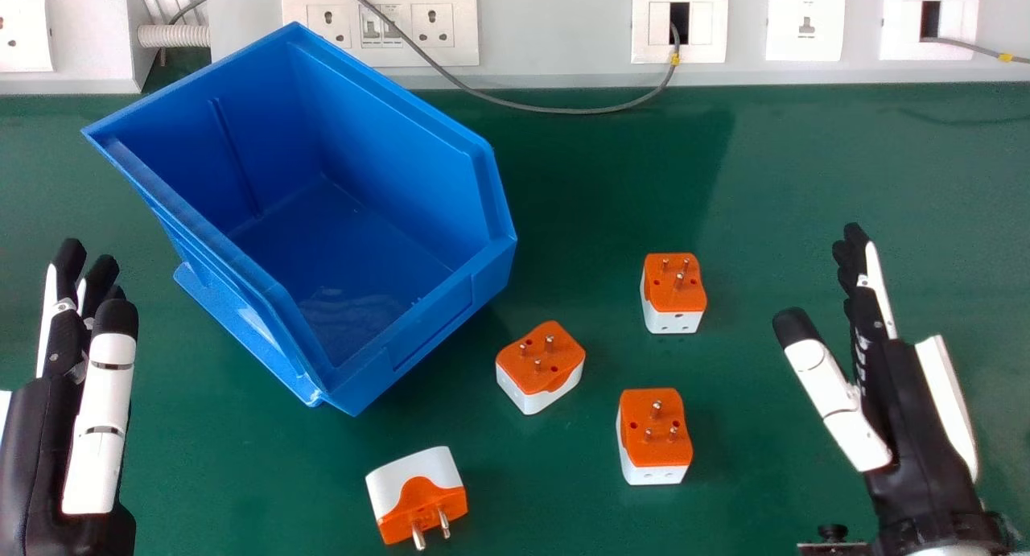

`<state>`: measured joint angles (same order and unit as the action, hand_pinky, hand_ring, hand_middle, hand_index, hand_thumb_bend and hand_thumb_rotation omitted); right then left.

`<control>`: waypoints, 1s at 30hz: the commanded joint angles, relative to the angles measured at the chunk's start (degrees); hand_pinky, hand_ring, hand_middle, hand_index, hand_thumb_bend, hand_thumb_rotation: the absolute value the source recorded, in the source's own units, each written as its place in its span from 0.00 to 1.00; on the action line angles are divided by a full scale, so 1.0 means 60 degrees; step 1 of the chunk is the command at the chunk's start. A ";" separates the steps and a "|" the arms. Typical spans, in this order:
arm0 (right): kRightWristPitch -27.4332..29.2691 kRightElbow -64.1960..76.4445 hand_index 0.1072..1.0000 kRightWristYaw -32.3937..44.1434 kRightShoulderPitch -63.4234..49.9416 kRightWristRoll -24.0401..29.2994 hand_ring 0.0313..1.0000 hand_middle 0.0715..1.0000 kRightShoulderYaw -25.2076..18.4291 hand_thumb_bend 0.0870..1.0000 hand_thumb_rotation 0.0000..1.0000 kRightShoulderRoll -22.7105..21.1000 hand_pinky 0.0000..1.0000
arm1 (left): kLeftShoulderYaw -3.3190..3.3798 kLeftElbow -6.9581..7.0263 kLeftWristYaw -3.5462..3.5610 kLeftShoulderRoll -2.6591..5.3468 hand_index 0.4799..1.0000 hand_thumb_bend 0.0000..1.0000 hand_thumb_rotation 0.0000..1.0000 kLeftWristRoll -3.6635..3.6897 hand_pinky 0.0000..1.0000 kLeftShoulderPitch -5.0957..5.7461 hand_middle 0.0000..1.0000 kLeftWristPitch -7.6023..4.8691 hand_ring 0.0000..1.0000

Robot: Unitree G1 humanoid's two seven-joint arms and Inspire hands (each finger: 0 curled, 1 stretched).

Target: Pick all objects and put in blue box

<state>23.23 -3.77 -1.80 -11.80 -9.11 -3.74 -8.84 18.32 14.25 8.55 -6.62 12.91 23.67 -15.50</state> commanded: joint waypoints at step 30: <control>0.0797 0.0676 1.00 0.0354 -0.0799 0.0176 1.00 1.00 -0.0010 0.37 0.89 -0.0179 1.00 | -0.0071 0.0514 0.0077 0.0082 1.00 0.47 0.86 0.0109 1.00 0.0218 1.00 0.0102 1.00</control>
<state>25.99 -1.66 -0.07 -16.21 -9.04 -3.71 -9.33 17.78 16.01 8.78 -6.05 13.16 24.88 -14.51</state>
